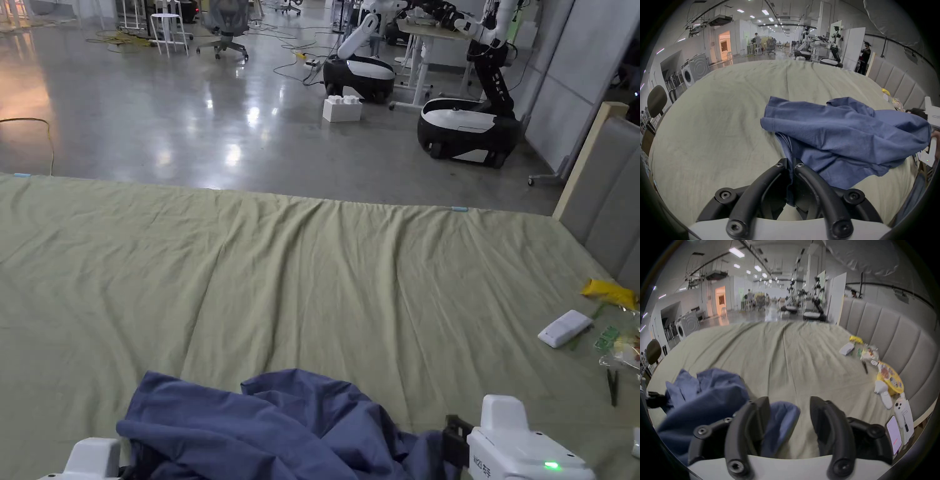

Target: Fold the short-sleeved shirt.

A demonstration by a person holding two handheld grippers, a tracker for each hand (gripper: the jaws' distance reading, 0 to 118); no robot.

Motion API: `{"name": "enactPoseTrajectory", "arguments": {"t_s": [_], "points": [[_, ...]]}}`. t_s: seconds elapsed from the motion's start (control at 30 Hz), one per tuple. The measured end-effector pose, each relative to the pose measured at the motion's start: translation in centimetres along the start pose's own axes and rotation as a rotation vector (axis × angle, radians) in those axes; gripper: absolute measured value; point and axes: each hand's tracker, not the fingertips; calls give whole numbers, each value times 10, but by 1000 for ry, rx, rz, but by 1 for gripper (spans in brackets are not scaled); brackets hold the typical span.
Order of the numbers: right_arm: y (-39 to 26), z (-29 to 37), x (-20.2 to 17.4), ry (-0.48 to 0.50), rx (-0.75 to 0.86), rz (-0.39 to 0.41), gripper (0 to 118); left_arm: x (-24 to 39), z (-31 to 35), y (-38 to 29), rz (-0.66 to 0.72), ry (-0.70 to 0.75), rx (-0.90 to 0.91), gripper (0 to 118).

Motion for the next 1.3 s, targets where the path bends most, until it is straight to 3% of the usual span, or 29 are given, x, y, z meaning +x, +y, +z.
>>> {"name": "enactPoseTrajectory", "arguments": {"t_s": [0.13, 0.27, 0.37, 0.43, 0.53, 0.87, 1.2, 1.3], "points": [[-11, -37, 0, -4, -136, -7, 60, -3, 16, -2, -4, 2, 29, 7], [-28, -60, -6, 77, -232, -16, 53, -3, 26, -6, -15, 6, 31, 7], [-37, -56, -15, 75, -170, 21, 28, -6, 23, -11, -7, 9, 25, 7], [-35, -51, -20, 104, -187, 29, 4, -7, 23, -12, 14, 3, 25, 7], [-29, -38, -24, 57, -146, 76, 4, -6, 28, -6, 33, -3, 31, 6], [42, 55, -2, -21, 129, 89, 4, -11, 89, 67, 31, -37, 255, 6], [114, 140, 26, -30, 328, 3, 4, -41, 173, 163, 19, -7, 484, 6], [138, 164, 25, -51, 416, 22, 4, -48, 192, 189, 2, 18, 521, 6]]}}
